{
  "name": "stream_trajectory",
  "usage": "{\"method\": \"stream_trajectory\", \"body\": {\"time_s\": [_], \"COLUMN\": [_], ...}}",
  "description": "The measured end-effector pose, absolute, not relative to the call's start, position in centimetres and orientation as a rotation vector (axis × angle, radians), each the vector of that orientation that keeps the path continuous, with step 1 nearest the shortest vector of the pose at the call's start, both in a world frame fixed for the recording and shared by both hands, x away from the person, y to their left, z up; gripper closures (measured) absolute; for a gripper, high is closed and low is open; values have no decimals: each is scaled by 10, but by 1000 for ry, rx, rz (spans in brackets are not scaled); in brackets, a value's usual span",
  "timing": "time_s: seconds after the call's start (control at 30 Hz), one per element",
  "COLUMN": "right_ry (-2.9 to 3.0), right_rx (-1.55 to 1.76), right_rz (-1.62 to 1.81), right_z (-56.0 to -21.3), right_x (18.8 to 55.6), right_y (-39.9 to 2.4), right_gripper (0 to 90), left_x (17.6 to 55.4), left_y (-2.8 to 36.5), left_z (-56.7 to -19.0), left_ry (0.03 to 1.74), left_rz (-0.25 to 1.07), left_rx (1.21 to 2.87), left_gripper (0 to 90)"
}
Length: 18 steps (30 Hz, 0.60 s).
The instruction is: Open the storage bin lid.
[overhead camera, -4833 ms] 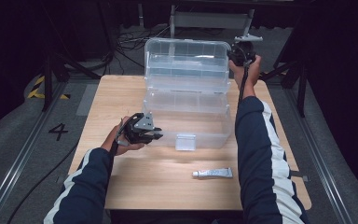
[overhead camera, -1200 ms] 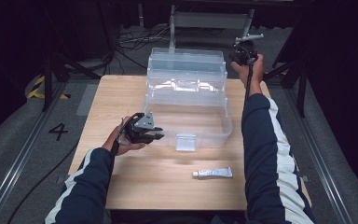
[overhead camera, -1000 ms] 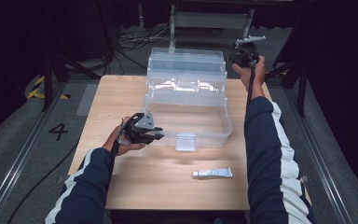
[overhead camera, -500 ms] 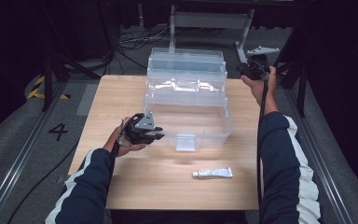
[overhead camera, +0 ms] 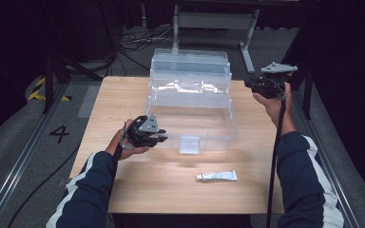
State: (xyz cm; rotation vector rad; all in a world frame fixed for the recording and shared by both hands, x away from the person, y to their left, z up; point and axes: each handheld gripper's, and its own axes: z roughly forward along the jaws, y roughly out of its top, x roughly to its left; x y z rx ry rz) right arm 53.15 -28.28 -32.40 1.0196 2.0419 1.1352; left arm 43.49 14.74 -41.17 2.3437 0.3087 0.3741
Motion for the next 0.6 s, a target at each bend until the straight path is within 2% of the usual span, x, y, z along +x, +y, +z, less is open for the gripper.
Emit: {"method": "stream_trajectory", "body": {"time_s": [0.6], "right_ry": [2120], "right_rx": [950], "right_rz": [1177], "right_z": [-350], "right_x": [470], "right_y": [-294], "right_gripper": [702], "left_x": [432], "left_y": [147], "left_z": [-410], "left_ry": [330], "left_rz": [380], "left_rx": [2347], "left_gripper": [717]}}
